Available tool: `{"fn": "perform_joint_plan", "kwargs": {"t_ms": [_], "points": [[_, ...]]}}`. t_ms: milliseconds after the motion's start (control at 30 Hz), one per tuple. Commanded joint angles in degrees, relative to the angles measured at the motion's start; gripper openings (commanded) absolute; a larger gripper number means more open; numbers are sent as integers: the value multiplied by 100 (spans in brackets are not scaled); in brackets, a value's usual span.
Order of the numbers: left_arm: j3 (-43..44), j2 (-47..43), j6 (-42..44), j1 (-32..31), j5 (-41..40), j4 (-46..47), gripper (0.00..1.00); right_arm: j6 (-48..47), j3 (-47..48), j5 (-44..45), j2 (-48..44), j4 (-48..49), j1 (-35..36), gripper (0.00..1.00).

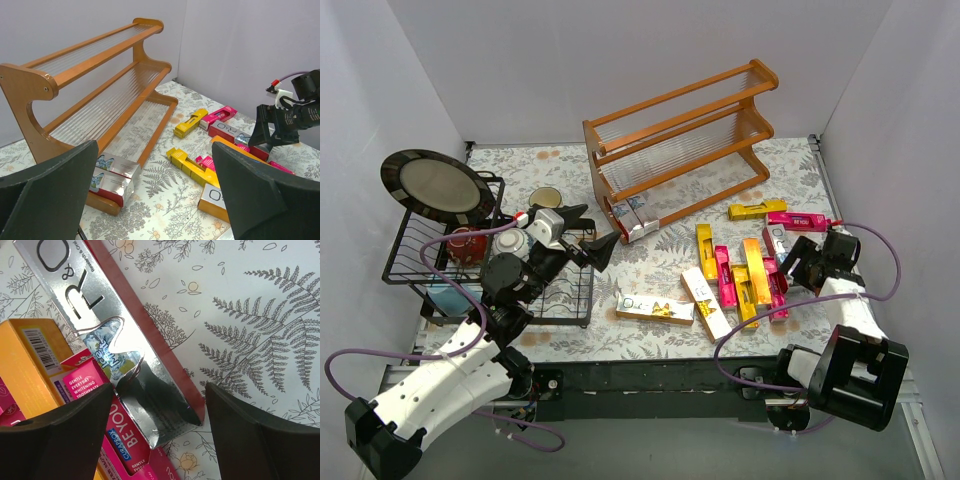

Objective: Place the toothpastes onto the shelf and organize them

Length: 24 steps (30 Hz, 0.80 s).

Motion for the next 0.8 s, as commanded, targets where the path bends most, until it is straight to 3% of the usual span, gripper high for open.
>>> {"fn": "perform_joint_plan", "kwargs": {"t_ms": [0, 233, 533, 767], "points": [[172, -29, 36, -28, 88, 5, 98, -15, 113, -12, 81, -110, 12, 80], [163, -20, 37, -37, 115, 14, 98, -15, 17, -58, 46, -92, 47, 72], [163, 15, 54, -37, 132, 5, 98, -76, 34, 285, 99, -286, 319, 79], [163, 33, 63, -37, 167, 14, 98, -129, 87, 681, 239, -331, 451, 77]]}}
